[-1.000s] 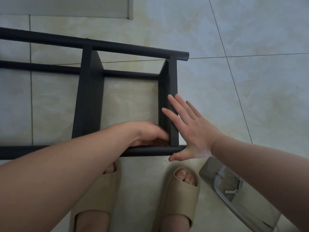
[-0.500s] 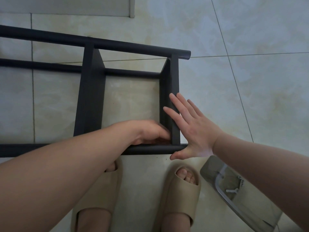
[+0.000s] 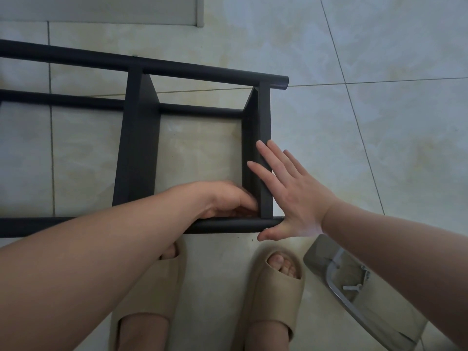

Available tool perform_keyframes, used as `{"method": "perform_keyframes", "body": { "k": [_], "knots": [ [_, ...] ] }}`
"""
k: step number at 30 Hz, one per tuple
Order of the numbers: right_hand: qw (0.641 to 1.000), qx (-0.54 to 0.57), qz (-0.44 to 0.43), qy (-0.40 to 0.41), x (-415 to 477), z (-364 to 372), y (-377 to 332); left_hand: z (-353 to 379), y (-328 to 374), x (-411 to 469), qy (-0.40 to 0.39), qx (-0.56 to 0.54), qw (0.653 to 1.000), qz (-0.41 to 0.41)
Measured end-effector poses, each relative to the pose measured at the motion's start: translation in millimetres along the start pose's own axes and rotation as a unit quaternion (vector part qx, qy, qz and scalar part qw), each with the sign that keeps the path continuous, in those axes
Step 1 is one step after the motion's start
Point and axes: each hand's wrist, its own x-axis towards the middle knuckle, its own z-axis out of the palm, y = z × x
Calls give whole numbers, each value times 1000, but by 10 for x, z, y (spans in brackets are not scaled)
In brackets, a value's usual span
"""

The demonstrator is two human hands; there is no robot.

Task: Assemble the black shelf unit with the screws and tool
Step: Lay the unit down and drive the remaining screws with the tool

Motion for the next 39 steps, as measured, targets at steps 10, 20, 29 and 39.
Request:
{"method": "perform_keyframes", "body": {
  "k": [10,20,29,39],
  "knots": [
    [1000,3,-3,9,5,15,6,22,27,-36,8,23,1000,-10],
    [1000,2,-2,9,3,12,3,13,33,-43,-7,-6,1000,-15],
    [1000,-2,-4,14,0,18,8,-24,-13,-11,-4,3,1000,4],
    [1000,-8,-2,13,5,23,4,24,18,-38,23,48,998,14]
  ]
}}
